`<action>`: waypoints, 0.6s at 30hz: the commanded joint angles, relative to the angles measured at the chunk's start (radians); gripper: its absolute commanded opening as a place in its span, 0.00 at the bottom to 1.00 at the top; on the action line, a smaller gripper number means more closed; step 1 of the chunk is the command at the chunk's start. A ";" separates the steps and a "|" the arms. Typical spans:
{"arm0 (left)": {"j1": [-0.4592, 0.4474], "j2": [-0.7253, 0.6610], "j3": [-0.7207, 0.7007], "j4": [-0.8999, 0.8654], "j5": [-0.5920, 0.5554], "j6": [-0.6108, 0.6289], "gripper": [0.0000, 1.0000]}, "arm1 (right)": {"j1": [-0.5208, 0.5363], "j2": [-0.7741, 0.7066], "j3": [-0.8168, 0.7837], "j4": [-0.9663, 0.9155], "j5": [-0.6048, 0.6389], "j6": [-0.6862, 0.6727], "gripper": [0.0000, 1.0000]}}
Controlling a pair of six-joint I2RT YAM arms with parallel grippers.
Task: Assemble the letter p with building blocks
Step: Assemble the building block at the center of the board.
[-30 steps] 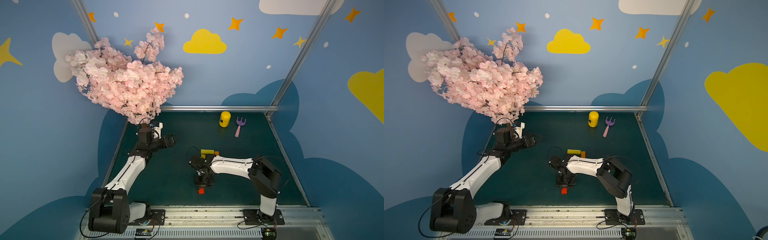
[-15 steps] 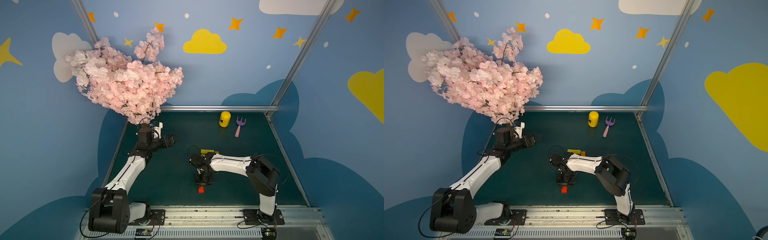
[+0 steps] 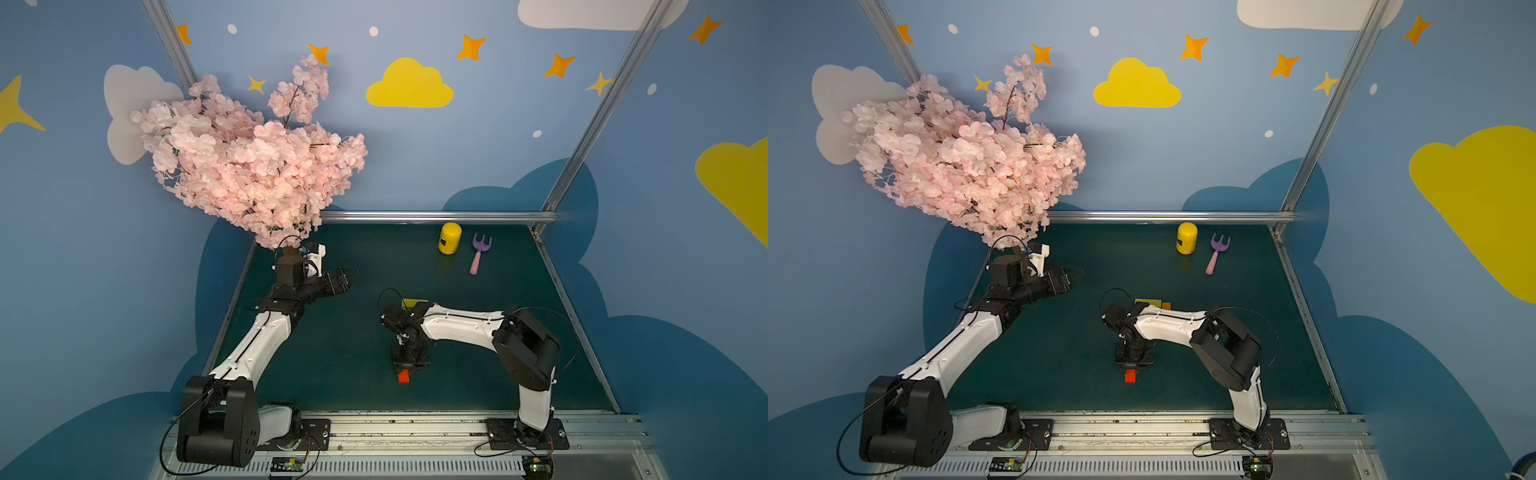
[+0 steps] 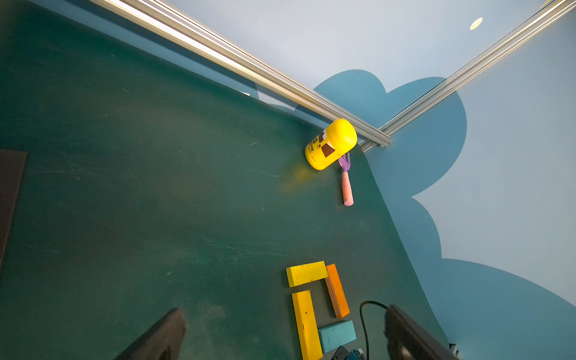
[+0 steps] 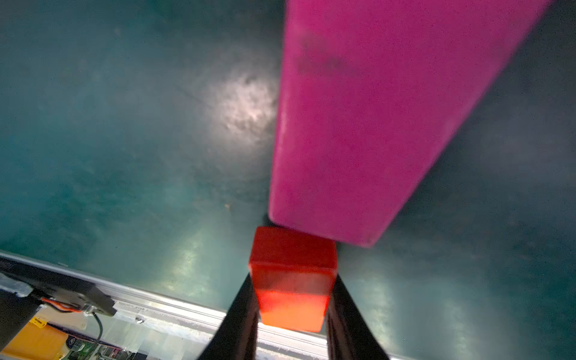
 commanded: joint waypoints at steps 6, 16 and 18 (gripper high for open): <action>0.006 -0.005 0.006 0.015 0.020 0.011 1.00 | -0.020 0.042 -0.018 -0.042 0.123 0.014 0.11; 0.005 -0.010 0.001 0.013 0.018 0.013 1.00 | -0.029 0.046 -0.020 -0.046 0.139 0.024 0.11; 0.005 -0.009 0.001 0.015 0.019 0.013 1.00 | -0.029 0.048 -0.014 -0.045 0.141 0.023 0.11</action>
